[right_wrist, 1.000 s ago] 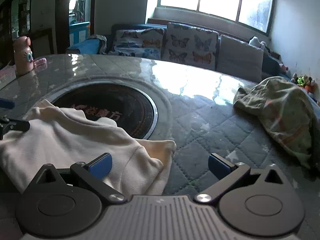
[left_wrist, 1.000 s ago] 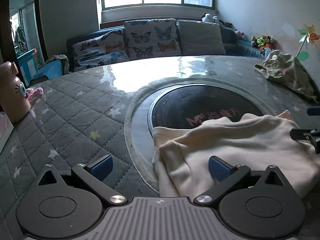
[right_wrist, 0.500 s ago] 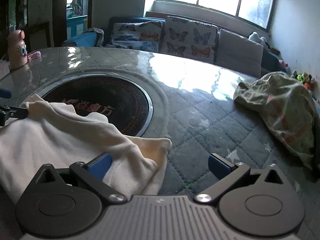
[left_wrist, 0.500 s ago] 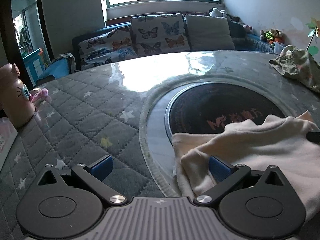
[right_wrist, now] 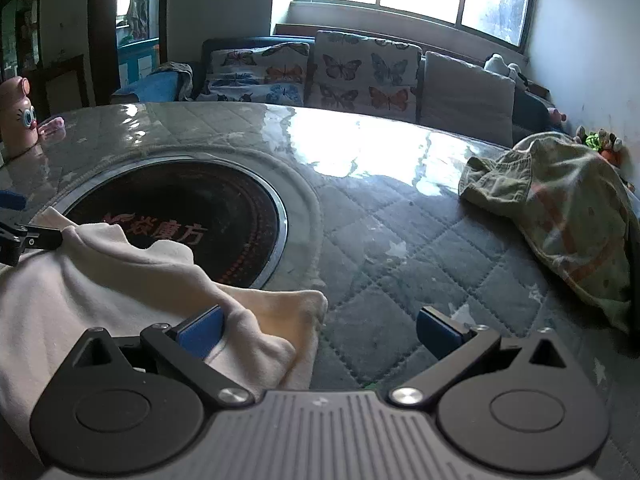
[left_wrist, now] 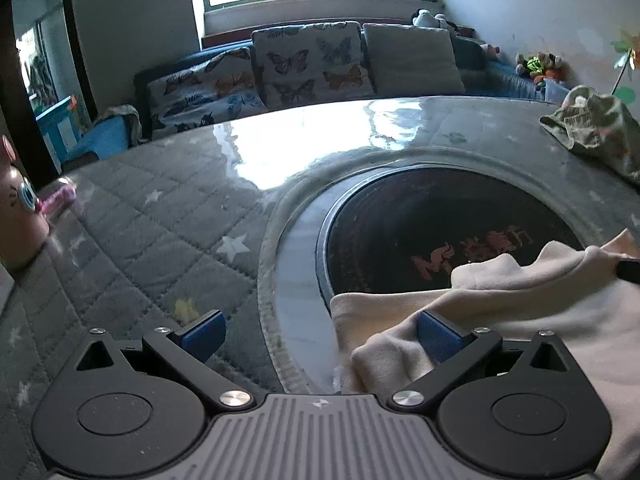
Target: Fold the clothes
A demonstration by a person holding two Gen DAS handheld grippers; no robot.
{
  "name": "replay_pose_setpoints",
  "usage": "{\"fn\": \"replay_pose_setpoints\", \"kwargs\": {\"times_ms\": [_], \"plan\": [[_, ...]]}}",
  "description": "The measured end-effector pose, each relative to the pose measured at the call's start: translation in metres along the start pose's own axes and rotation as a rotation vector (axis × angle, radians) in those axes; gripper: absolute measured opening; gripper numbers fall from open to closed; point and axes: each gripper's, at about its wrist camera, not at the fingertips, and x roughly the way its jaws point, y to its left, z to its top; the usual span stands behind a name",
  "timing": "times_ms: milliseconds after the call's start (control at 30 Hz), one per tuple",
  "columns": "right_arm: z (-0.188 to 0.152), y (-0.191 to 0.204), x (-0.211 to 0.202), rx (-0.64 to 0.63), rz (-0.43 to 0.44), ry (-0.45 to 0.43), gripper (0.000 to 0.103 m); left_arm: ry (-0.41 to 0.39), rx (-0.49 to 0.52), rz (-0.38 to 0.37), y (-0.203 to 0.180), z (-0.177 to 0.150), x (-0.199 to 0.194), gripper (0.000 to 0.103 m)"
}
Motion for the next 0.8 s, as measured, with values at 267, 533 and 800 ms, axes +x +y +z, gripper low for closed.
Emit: {"fn": "replay_pose_setpoints", "kwargs": {"times_ms": [267, 533, 800], "plan": [[0.001, 0.008, -0.012, -0.011, 0.018, -0.023, 0.103, -0.026, 0.002, 0.002, -0.003, 0.002, -0.012, 0.103], [-0.004, 0.012, -0.009, -0.017, 0.025, 0.001, 0.103, -0.041, 0.001, -0.019, -0.005, -0.004, -0.030, 0.103], [-0.008, 0.027, -0.024, -0.049, 0.090, 0.016, 0.103, -0.040, 0.015, -0.033, -0.013, -0.021, -0.047, 0.103]]}}
